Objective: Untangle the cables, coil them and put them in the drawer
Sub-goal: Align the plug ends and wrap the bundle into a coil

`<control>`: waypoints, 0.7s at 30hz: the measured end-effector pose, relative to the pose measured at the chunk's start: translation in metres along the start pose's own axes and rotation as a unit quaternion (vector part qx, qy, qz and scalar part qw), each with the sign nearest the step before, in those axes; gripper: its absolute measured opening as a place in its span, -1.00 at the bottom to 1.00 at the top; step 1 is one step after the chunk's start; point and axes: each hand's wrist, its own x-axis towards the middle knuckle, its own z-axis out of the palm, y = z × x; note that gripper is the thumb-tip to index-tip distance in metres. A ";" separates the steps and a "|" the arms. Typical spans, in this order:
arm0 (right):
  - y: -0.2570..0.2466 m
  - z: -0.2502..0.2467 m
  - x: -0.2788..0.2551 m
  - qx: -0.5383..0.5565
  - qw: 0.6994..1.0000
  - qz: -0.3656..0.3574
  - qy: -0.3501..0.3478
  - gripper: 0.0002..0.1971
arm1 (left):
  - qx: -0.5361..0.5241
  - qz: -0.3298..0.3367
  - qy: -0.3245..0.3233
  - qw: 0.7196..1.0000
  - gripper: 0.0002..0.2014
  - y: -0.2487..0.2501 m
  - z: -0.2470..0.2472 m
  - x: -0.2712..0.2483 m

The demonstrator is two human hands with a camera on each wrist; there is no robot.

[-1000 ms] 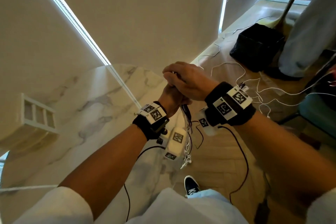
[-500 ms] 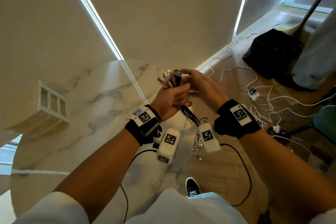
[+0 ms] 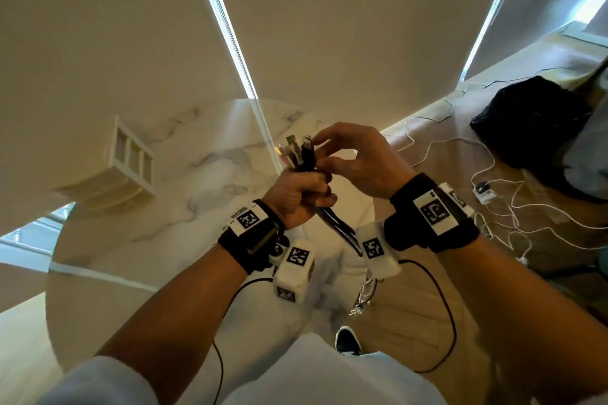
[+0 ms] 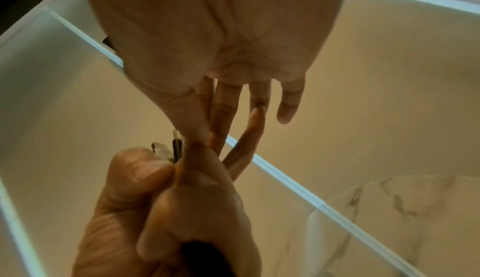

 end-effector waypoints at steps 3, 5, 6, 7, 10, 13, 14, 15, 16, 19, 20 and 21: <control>-0.015 0.019 0.011 0.012 1.000 -0.012 -0.024 -0.69 | -0.031 -0.001 0.005 1.000 -0.69 0.008 -0.017 -0.016; -0.026 0.036 0.019 0.015 0.998 -0.029 -0.058 -0.60 | -0.046 -0.006 0.002 0.999 -0.76 0.015 -0.030 -0.029; -0.031 0.046 0.023 -0.001 0.996 -0.038 -0.080 -0.57 | -0.050 -0.007 0.002 0.999 -0.78 0.018 -0.037 -0.036; -0.036 0.056 0.028 -0.020 0.993 -0.048 -0.102 -0.57 | -0.054 -0.007 0.004 0.999 -0.79 0.021 -0.046 -0.043; -0.050 0.082 0.042 -0.018 0.986 -0.062 -0.152 -0.66 | -0.076 -0.012 0.012 0.997 -0.77 0.031 -0.072 -0.065; -0.061 0.109 0.054 0.006 0.980 -0.081 -0.184 -0.74 | -0.079 -0.020 0.015 0.997 -0.72 0.042 -0.096 -0.085; -0.064 0.118 0.057 0.011 0.978 -0.081 -0.193 -0.77 | -0.078 -0.019 0.006 0.997 -0.70 0.047 -0.103 -0.093; -0.068 0.126 0.060 0.020 0.976 -0.076 -0.202 -0.79 | -0.082 -0.018 -0.005 0.996 -0.70 0.051 -0.110 -0.101; -0.073 0.134 0.063 0.035 0.975 -0.071 -0.209 -0.83 | -0.082 -0.018 -0.002 0.996 -0.73 0.055 -0.116 -0.109; -0.087 0.155 0.071 0.062 0.971 -0.067 -0.222 -0.93 | -0.065 -0.014 0.035 0.997 -0.86 0.064 -0.129 -0.127; -0.093 0.161 0.072 0.063 0.971 -0.065 -0.222 -0.94 | -0.058 -0.007 0.039 0.998 -0.89 0.066 -0.132 -0.132; -0.097 0.168 0.073 0.066 0.971 -0.062 -0.220 -0.94 | -0.052 0.001 0.041 0.998 -0.87 0.069 -0.136 -0.136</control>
